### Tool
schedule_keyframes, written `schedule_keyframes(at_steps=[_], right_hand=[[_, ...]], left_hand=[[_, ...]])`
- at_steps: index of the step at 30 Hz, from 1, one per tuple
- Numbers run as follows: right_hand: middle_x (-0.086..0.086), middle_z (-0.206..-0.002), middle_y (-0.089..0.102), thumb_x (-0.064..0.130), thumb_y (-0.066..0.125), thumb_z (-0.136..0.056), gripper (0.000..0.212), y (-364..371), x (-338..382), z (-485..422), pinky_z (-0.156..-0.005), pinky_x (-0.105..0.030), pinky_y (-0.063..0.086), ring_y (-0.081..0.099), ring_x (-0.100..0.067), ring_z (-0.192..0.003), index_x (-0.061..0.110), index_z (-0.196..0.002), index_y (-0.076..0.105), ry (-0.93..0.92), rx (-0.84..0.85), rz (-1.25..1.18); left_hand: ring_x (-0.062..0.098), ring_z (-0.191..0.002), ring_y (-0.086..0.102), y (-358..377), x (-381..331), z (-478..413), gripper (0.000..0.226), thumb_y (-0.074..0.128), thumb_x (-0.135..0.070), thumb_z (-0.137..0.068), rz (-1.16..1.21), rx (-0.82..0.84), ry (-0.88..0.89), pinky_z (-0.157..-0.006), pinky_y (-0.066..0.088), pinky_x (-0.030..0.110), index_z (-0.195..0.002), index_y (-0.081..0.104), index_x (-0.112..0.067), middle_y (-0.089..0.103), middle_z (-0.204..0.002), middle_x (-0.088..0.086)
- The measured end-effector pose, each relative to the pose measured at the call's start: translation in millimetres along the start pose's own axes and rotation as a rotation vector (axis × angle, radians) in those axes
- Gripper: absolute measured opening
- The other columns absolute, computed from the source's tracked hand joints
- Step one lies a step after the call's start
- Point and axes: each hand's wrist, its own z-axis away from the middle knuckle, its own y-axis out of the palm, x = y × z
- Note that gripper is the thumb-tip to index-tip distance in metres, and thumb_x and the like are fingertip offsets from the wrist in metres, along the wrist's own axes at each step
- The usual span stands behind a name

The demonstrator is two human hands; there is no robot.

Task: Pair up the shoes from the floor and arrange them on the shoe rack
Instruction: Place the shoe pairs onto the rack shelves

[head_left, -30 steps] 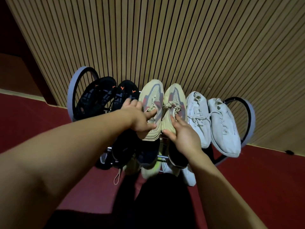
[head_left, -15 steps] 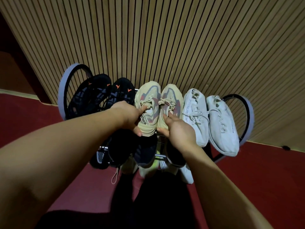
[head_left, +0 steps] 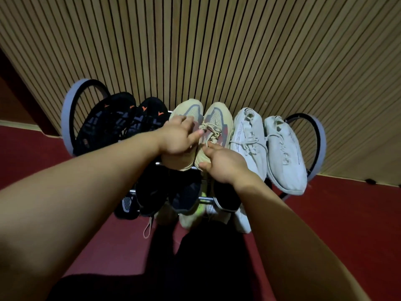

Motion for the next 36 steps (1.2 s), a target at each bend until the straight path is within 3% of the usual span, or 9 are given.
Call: schedule_keyframes(at_steps=[4, 7, 9, 13, 20, 24, 29, 32, 36], right_hand=[[-0.002, -0.160, 0.011, 0.031, 0.054, -0.094, 0.059, -5.2, -13.0, 7.4, -0.114, -0.029, 0.020, 0.019, -0.021, -0.145, 0.026, -0.148, 0.029, -0.027, 0.053, -0.177], [-0.004, -0.154, 0.030, 0.028, 0.055, -0.093, 0.050, -13.0, -39.0, 17.9, -0.114, -0.033, 0.028, 0.033, -0.023, -0.139, 0.025, -0.142, 0.042, 0.118, -0.244, -0.441], [-0.006, -0.150, 0.035, 0.033, 0.049, -0.095, 0.050, -17.9, -62.6, 31.3, -0.108, -0.037, 0.031, 0.034, -0.028, -0.135, 0.022, -0.142, 0.040, 0.373, -0.411, -0.263], [-0.011, -0.152, 0.018, 0.055, 0.041, -0.092, 0.063, -2.7, -95.1, 62.9, -0.111, -0.048, 0.022, 0.017, -0.034, -0.137, 0.025, -0.146, 0.027, 0.765, -0.135, -0.125], [-0.017, -0.158, 0.000, 0.053, 0.034, -0.096, 0.064, 30.4, -109.4, 71.3, -0.111, -0.049, 0.020, 0.007, -0.039, -0.140, 0.028, -0.151, 0.011, 0.741, -0.151, -0.192], [-0.016, -0.153, 0.026, 0.037, 0.025, -0.102, 0.050, 16.7, -119.2, 70.6, -0.102, -0.041, 0.028, 0.026, -0.035, -0.137, 0.016, -0.146, 0.030, 0.676, -0.244, -0.331], [-0.021, -0.118, 0.059, 0.032, 0.028, -0.103, 0.047, -15.9, -113.5, 86.0, -0.072, -0.027, 0.031, 0.054, -0.030, -0.105, -0.001, -0.118, 0.056, 0.640, -0.489, -0.721], [-0.011, -0.139, 0.049, 0.041, 0.037, -0.098, 0.049, 0.9, -97.2, 78.3, -0.096, -0.030, 0.037, 0.047, -0.027, -0.125, 0.012, -0.135, 0.049, 0.561, -0.367, -0.764], [-0.010, -0.159, 0.007, 0.060, 0.053, -0.084, 0.087, 5.5, -86.3, 54.5, -0.116, -0.045, 0.022, 0.020, -0.034, -0.143, 0.026, -0.152, 0.010, 0.683, -0.263, -0.830]], left_hand=[[0.020, -0.146, -0.010, 38.7, -8.7, -11.0, 0.058, 0.014, -0.039, -0.103, -0.156, -0.023, 0.037, -0.117, -0.006, 0.034, -0.151, -0.008, -0.017, -0.011, -0.159, 0.006], [0.019, -0.146, -0.011, 45.6, -2.2, -15.6, 0.057, 0.012, -0.044, -0.101, -0.255, -0.017, 0.015, -0.117, -0.005, 0.034, -0.151, -0.010, -0.025, -0.013, -0.159, 0.003], [0.019, -0.146, -0.011, 42.2, -3.5, -15.6, 0.058, 0.012, -0.048, -0.100, -0.261, 0.003, 0.011, -0.118, -0.004, 0.034, -0.151, -0.010, -0.028, -0.013, -0.159, 0.003], [0.021, -0.147, -0.010, 41.9, -4.3, -19.0, 0.059, 0.015, -0.048, -0.100, -0.270, 0.032, -0.018, -0.118, -0.003, 0.035, -0.150, -0.010, -0.031, -0.013, -0.159, 0.003], [0.029, -0.146, -0.007, 38.2, -17.8, -21.2, 0.061, 0.021, -0.050, -0.099, -0.220, 0.049, -0.079, -0.118, -0.004, 0.041, -0.146, -0.016, -0.041, -0.010, -0.159, 0.009], [0.030, -0.146, -0.011, 40.1, -16.7, -14.5, 0.073, 0.013, -0.079, -0.082, -0.287, 0.070, -0.074, -0.117, -0.007, 0.043, -0.143, -0.014, -0.049, -0.015, -0.158, 0.010], [0.027, -0.145, -0.015, 39.9, -17.6, -14.5, 0.081, 0.016, -0.083, -0.078, -0.290, 0.081, -0.073, -0.116, -0.009, 0.043, -0.144, -0.013, -0.048, -0.017, -0.158, 0.009], [0.026, -0.145, -0.016, 39.4, -17.4, -12.7, 0.083, 0.017, -0.083, -0.078, -0.277, 0.083, -0.069, -0.116, -0.010, 0.043, -0.145, -0.014, -0.046, -0.018, -0.157, 0.007], [0.024, -0.145, -0.017, 38.6, -16.3, -12.1, 0.084, 0.017, -0.083, -0.078, -0.265, 0.081, -0.065, -0.116, -0.011, 0.043, -0.146, -0.015, -0.043, -0.019, -0.157, 0.007]])
